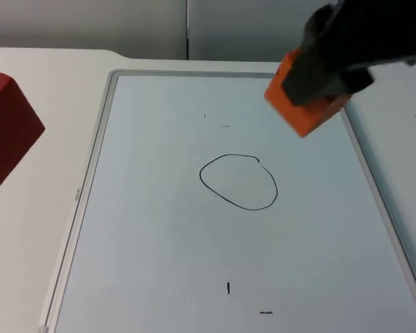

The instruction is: Pick up one cube with the left hand and another cube with the right hand. First place the cube in the right hand at the target position, then stack the cube in the left hand on top.

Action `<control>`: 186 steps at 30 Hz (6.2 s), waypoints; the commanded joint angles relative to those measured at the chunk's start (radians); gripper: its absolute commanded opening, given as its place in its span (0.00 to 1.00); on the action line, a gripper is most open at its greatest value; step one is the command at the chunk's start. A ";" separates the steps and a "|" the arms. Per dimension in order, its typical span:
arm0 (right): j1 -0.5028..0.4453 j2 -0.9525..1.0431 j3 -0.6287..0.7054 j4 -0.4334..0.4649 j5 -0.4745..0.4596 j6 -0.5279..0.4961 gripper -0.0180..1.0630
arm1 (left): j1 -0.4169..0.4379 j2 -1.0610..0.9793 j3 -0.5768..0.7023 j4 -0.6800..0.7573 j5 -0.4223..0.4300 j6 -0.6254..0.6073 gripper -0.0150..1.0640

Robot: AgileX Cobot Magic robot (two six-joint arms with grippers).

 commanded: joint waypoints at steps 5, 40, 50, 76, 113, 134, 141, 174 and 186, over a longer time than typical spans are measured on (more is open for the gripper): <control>-0.029 0.244 -0.191 0.034 0.027 -0.005 0.01 | -0.006 -0.006 0.004 -0.003 -0.024 0.001 0.21; -0.114 0.651 -0.399 0.053 0.011 -0.034 0.01 | -0.006 -0.006 0.004 0.007 -0.038 0.001 0.21; -0.114 0.651 -0.399 0.060 0.020 -0.034 0.05 | -0.006 -0.006 0.004 0.009 -0.038 0.001 0.21; -0.114 0.125 -0.399 0.156 0.072 -0.174 0.94 | -0.006 -0.006 0.004 0.010 -0.038 0.001 0.21; -0.114 -1.170 0.375 0.167 0.117 -0.164 0.94 | -0.008 0.607 -0.451 0.000 -0.056 0.109 0.21; -0.114 -1.170 0.375 0.150 0.117 -0.165 0.94 | -0.084 1.292 -0.990 -0.110 0.111 0.271 0.21; -0.114 -1.170 0.375 0.152 0.117 -0.165 0.94 | -0.084 1.332 -0.990 -0.233 0.090 0.449 0.21; -0.114 -1.170 0.375 0.158 0.122 -0.160 0.94 | -0.041 1.429 -0.988 -0.268 0.045 0.445 0.21; -0.114 -1.170 0.375 0.154 0.122 -0.160 0.94 | -0.041 1.434 -0.988 -0.268 0.069 0.445 0.21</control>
